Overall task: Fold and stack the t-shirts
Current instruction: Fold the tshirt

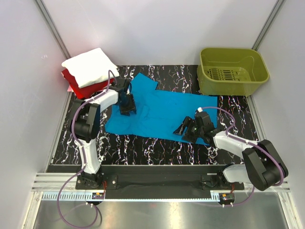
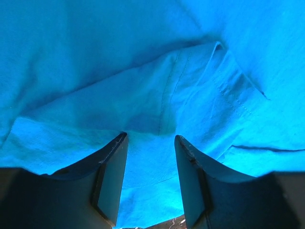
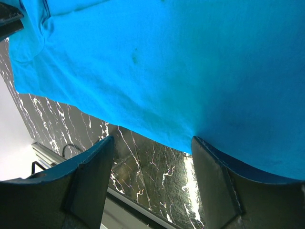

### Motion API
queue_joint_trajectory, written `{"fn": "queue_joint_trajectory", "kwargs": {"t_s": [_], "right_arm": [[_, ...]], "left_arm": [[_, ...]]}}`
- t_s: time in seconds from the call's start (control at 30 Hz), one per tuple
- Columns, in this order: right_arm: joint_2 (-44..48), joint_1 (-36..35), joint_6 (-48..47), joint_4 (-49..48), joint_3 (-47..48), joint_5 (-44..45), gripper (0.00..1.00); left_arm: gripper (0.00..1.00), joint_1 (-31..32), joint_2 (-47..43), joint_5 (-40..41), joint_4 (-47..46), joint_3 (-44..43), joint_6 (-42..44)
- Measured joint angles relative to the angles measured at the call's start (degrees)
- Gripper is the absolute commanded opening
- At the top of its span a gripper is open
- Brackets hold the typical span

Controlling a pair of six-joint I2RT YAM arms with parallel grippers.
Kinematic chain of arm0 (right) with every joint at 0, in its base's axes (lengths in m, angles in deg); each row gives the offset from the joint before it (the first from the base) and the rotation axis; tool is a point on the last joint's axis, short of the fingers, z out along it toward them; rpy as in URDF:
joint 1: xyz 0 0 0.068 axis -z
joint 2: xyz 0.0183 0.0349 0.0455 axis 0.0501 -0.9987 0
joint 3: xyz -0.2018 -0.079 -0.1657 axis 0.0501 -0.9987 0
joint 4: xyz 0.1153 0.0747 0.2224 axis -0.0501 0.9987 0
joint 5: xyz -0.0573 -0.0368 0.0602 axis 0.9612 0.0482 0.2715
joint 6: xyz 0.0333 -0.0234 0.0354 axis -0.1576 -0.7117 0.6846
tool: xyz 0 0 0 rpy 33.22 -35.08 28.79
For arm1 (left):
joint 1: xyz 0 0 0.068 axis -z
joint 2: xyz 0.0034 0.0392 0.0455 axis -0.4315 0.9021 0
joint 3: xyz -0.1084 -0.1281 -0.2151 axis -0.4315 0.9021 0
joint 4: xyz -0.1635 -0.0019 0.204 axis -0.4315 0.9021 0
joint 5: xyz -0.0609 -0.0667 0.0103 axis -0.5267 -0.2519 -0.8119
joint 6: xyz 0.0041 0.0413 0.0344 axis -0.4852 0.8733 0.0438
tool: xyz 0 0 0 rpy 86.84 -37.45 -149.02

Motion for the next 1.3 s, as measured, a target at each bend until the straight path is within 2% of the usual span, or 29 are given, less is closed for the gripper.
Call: {"fn": "queue_joint_trajectory", "kwargs": {"t_s": [0.37,0.57,0.83,0.87,0.9,1.17,1.3], "right_arm": [[-0.3,0.0,0.0,0.0,0.0,0.0,0.73],[-0.3,0.0,0.0,0.0,0.0,0.0,0.73],[-0.5,0.0,0.0,0.0,0.1,-0.1,0.73],[-0.5,0.0,0.0,0.0,0.2,-0.1,0.73],[-0.6,0.0,0.0,0.0,0.2,0.0,0.73],[-0.9,0.0,0.0,0.0,0.3,-0.1,0.73],[-0.9,0.0,0.0,0.0,0.3,-0.1,0.73]], "left_arm": [[0.47,-0.2,1.4,0.2,0.7,-4.2,-0.1],[0.42,-0.3,2.8,0.4,0.9,-6.8,-0.1],[0.40,-0.3,4.2,0.4,1.9,-7.0,-0.1],[0.37,-0.3,4.2,0.4,1.9,-7.0,-0.1],[0.30,-0.3,4.2,0.4,1.9,-7.0,-0.2],[0.05,-0.3,4.3,0.4,1.9,-7.0,-0.2],[0.00,-0.3,4.3,0.3,2.0,-7.0,-0.1]]}}
